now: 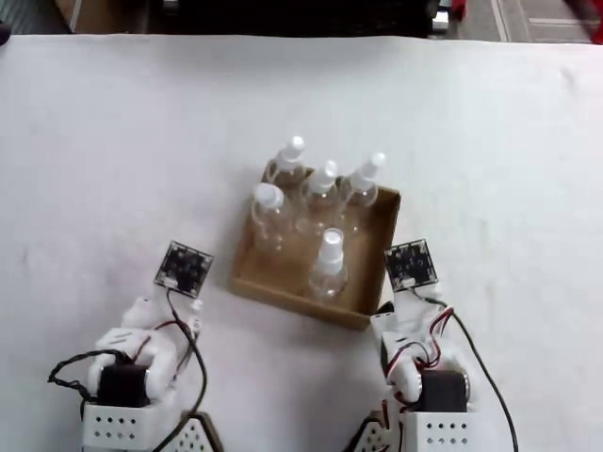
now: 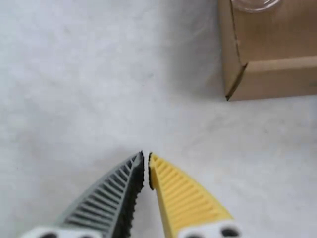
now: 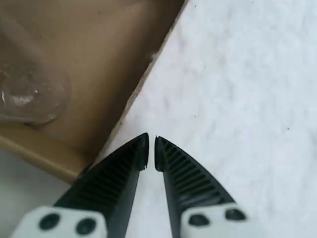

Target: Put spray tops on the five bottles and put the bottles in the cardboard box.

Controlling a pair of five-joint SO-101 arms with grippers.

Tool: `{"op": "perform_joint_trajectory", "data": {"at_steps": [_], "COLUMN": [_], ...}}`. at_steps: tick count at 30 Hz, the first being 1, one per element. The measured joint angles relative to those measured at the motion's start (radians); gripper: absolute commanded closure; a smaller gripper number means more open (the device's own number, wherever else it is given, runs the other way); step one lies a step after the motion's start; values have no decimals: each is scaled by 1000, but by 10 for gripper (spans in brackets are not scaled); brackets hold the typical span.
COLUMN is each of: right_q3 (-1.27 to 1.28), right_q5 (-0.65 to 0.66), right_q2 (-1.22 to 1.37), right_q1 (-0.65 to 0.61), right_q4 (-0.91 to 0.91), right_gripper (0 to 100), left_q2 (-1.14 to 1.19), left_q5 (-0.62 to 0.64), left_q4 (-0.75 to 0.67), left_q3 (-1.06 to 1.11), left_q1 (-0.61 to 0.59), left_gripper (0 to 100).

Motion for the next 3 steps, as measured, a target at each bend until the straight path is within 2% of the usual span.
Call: {"op": "perform_joint_trajectory", "data": {"at_steps": [3], "right_q3": [0], "right_q5": [0], "right_q2": [0], "right_q1": [0], "right_q4": [0], "right_gripper": [981], "left_q2": [0], "left_q5": [0], "left_q4": [0], "left_q3": [0], "left_q1": [0], "left_gripper": [974]}}
